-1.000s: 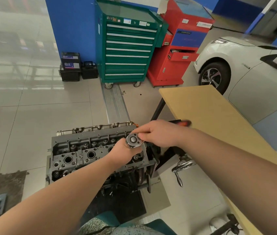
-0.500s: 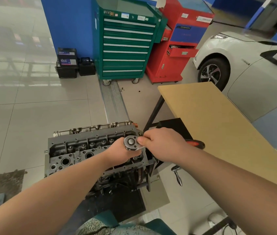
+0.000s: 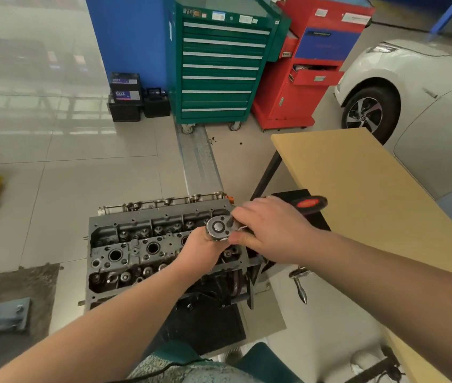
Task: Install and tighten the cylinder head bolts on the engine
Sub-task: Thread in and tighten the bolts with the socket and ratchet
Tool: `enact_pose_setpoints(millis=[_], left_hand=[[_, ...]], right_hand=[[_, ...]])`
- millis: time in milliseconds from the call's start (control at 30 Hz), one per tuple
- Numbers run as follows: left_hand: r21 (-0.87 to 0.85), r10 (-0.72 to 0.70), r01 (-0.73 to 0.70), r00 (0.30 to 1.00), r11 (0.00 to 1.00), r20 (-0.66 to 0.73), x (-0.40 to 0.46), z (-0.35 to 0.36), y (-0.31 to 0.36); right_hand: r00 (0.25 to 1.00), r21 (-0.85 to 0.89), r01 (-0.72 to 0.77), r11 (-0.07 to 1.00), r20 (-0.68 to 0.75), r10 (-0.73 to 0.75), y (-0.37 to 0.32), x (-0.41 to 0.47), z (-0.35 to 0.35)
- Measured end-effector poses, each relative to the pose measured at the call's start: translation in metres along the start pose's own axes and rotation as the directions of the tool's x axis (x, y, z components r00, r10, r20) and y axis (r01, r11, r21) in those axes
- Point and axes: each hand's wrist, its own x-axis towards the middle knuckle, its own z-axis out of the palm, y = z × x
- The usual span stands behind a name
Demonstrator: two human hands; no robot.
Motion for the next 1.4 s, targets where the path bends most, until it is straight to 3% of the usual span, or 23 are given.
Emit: enact_pose_setpoints(millis=[100,233,333,433,467,567,667,767,800,867,967,1067,1200,1300,1400], left_hand=[[-0.080,0.004,-0.010,0.997,0.997,-0.076,-0.007,0.008,0.006],[-0.002,-0.023,0.023,0.964,1.000,-0.264,-0.014,0.021,0.012],[-0.093,-0.036,0.008,0.955,0.996,-0.294,-0.023,0.029,0.020],[-0.272,-0.023,-0.069,0.947,0.960,-0.320,-0.042,0.042,0.021],[-0.322,0.004,-0.144,0.918,0.936,-0.398,-0.048,0.046,0.021],[-0.341,0.009,-0.329,0.732,0.881,-0.682,-0.047,0.054,0.040],[-0.197,-0.014,-0.248,0.589,0.948,-0.808,-0.022,0.063,0.070],[-0.204,-0.146,-0.145,0.334,0.968,-0.931,0.004,0.072,0.084],[-0.224,-0.177,-0.137,0.293,0.965,-0.940,0.008,0.071,0.085],[-0.243,-0.192,-0.134,0.314,0.961,-0.930,0.013,0.064,0.085],[-0.217,-0.149,-0.099,0.462,0.971,-0.874,0.010,0.047,0.079],[-0.158,-0.078,-0.094,0.566,0.983,-0.821,0.004,0.040,0.076],[-0.121,-0.063,-0.056,0.606,0.991,-0.793,0.001,0.038,0.079],[-0.138,-0.073,-0.047,0.663,0.989,-0.745,0.002,0.042,0.083],[-0.053,-0.020,-0.032,0.642,0.998,-0.767,-0.001,0.055,0.082]], right_hand=[[0.958,-0.076,0.288,0.955,0.012,-0.288,0.033,0.019,-0.007],[0.845,-0.136,0.533,0.835,0.036,-0.533,0.053,0.049,-0.013],[0.843,-0.156,0.537,0.829,0.084,-0.531,0.057,0.060,-0.017],[0.882,-0.186,0.454,0.872,-0.044,-0.469,0.062,0.056,-0.008],[0.887,-0.194,0.432,0.881,-0.083,-0.454,0.063,0.052,-0.005],[0.892,-0.196,0.405,0.893,-0.130,-0.433,0.065,0.041,0.002],[0.902,-0.172,0.370,0.913,-0.169,-0.397,0.057,0.035,0.004],[0.911,-0.155,0.358,0.921,-0.159,-0.380,0.055,0.031,0.004],[0.918,-0.150,0.341,0.928,-0.159,-0.363,0.055,0.030,0.005],[0.935,-0.141,0.284,0.948,-0.178,-0.306,0.052,0.028,0.007],[0.961,-0.129,0.172,0.977,-0.195,-0.195,0.035,0.019,0.013],[0.993,-0.081,0.054,0.995,-0.099,-0.062,0.019,0.012,0.013],[0.997,-0.033,0.060,0.998,-0.041,-0.062,0.022,0.013,0.008],[0.985,0.028,0.168,0.985,0.030,-0.169,0.053,0.015,0.003],[0.964,0.090,0.198,0.976,0.165,-0.211,0.097,0.019,-0.002]])
